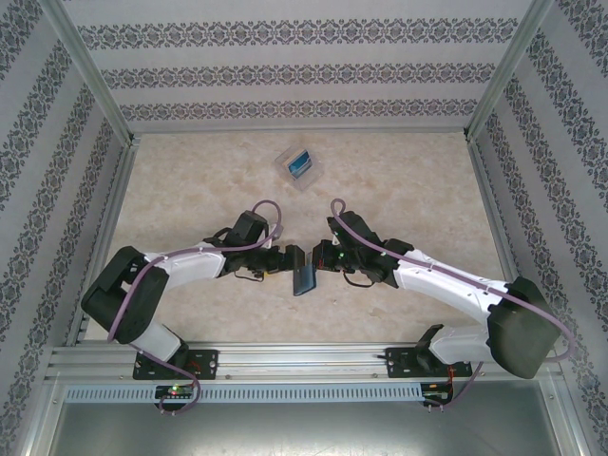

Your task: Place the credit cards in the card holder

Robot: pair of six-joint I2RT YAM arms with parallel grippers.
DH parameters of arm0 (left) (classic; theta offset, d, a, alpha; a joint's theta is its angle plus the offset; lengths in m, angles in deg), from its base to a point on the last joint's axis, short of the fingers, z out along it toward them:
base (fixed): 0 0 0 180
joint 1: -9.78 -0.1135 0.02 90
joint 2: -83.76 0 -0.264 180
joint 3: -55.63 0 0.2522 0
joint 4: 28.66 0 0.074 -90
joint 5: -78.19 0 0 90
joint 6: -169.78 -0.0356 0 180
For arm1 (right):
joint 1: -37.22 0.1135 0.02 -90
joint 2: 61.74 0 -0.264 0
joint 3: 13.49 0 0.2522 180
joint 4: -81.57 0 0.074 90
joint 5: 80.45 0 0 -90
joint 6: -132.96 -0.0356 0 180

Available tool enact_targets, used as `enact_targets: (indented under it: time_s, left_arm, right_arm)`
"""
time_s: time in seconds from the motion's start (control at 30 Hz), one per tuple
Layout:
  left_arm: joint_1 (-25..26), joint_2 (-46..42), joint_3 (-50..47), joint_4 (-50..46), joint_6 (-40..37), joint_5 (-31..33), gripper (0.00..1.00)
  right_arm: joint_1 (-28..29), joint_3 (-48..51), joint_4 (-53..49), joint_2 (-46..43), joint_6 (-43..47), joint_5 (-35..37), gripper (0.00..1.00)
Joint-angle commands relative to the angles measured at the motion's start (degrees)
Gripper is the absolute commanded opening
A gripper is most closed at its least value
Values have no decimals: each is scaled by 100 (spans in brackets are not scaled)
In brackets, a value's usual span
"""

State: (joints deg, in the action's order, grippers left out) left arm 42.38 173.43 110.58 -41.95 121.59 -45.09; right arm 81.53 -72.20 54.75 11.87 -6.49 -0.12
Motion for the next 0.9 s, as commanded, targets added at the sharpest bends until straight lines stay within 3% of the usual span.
enact_targets:
  time_s: [0.0, 0.1, 0.27, 0.43, 0.87]
  left_arm:
    - [165, 215, 155, 43, -135, 175, 96]
    - [185, 264, 239, -192, -172, 377, 90]
    - [177, 18, 117, -241, -227, 604, 66]
    - [168, -29, 2, -263, -256, 645, 55]
    - [112, -71, -80, -264, -301, 692, 41]
  right_arm:
    - [-76, -77, 59, -203, -84, -98, 0]
    - [-111, -58, 5, -236, -77, -70, 0]
    - [-238, 55, -245, -389, 84, 187, 0]
    - [-465, 247, -344, -476, 101, 191, 0]
    - [-679, 381, -583, -735, 215, 268, 0]
